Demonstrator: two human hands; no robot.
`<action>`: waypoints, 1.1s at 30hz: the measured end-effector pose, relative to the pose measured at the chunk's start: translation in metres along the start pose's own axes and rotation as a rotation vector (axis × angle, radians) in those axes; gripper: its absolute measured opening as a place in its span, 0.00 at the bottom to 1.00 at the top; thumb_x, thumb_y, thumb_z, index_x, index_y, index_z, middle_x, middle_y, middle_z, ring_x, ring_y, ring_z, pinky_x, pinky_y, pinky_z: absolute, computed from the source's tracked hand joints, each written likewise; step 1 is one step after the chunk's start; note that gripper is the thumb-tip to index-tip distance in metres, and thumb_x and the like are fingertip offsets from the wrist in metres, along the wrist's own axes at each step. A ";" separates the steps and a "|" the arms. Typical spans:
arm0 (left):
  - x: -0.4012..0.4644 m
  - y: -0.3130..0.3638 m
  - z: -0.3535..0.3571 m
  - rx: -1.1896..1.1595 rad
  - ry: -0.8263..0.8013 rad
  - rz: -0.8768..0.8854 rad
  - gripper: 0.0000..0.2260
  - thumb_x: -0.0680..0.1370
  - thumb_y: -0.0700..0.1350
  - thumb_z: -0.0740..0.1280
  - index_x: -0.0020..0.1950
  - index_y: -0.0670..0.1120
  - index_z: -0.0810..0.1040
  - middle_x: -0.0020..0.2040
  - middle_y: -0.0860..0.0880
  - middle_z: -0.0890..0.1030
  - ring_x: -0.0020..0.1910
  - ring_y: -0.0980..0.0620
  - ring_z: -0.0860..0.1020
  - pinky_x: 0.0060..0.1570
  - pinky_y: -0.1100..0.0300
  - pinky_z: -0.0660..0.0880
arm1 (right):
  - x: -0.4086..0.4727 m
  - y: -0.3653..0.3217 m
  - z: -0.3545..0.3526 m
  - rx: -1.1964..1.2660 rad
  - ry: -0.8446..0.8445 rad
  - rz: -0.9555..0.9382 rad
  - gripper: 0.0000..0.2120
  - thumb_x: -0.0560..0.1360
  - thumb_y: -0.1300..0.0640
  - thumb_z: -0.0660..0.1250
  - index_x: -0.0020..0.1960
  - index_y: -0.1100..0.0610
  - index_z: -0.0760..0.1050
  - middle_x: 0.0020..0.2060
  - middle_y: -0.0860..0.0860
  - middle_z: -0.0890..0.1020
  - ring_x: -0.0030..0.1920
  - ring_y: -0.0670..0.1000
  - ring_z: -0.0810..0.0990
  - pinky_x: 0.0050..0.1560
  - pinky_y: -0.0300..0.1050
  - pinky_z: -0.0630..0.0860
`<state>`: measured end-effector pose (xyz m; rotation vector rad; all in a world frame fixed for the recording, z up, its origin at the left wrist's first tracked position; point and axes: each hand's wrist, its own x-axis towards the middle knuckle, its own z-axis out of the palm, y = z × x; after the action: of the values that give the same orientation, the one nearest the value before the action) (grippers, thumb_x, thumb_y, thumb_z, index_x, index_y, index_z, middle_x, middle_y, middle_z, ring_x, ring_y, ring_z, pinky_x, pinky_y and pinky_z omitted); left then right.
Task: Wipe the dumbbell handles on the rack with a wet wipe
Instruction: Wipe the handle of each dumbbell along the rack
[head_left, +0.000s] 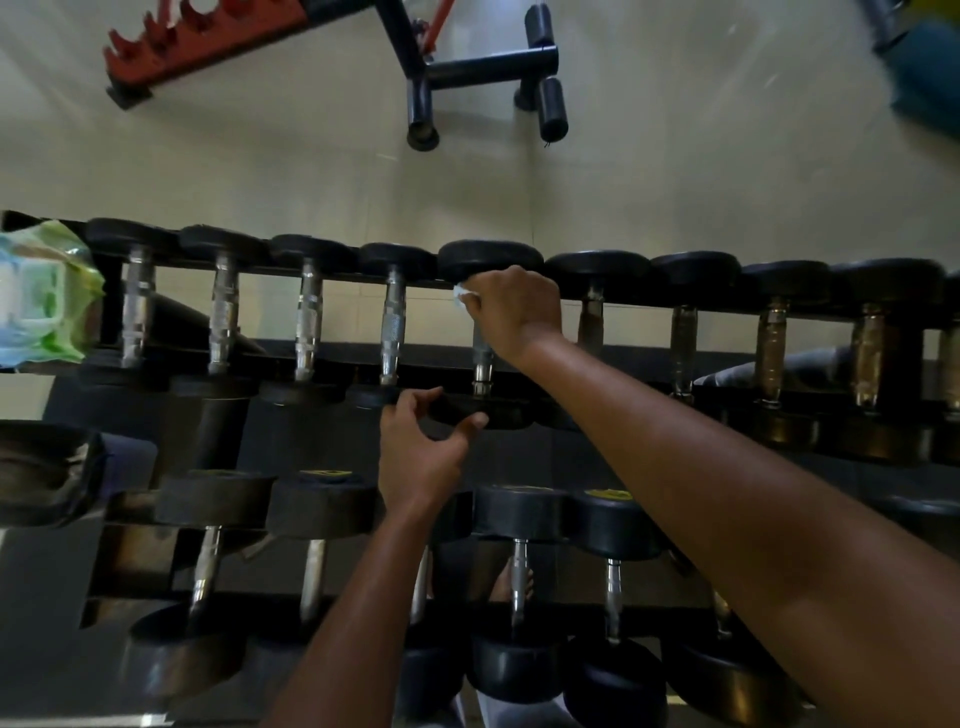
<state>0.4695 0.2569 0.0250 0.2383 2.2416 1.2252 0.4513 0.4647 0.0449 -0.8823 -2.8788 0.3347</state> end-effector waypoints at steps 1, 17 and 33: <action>0.000 0.000 0.000 -0.001 -0.001 -0.002 0.24 0.73 0.56 0.83 0.64 0.57 0.77 0.63 0.55 0.74 0.62 0.54 0.78 0.53 0.57 0.73 | 0.003 -0.004 0.000 -0.028 -0.016 0.018 0.12 0.84 0.49 0.65 0.47 0.49 0.85 0.34 0.49 0.82 0.35 0.54 0.83 0.42 0.49 0.82; -0.001 0.000 0.001 -0.030 -0.003 -0.007 0.23 0.73 0.55 0.82 0.63 0.60 0.77 0.65 0.54 0.74 0.63 0.55 0.76 0.46 0.67 0.68 | -0.038 0.011 0.021 0.898 0.129 0.616 0.11 0.79 0.42 0.74 0.54 0.49 0.85 0.49 0.40 0.84 0.48 0.40 0.81 0.51 0.43 0.78; 0.002 -0.005 -0.001 -0.034 -0.015 0.019 0.23 0.72 0.54 0.83 0.64 0.57 0.79 0.64 0.53 0.76 0.61 0.56 0.76 0.53 0.63 0.70 | -0.014 0.019 0.012 1.422 -0.182 1.109 0.07 0.82 0.53 0.72 0.59 0.52 0.82 0.56 0.49 0.84 0.56 0.50 0.82 0.58 0.48 0.80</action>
<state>0.4683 0.2544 0.0205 0.2556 2.2091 1.2666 0.4712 0.4696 0.0277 -1.7678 -1.1369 2.0974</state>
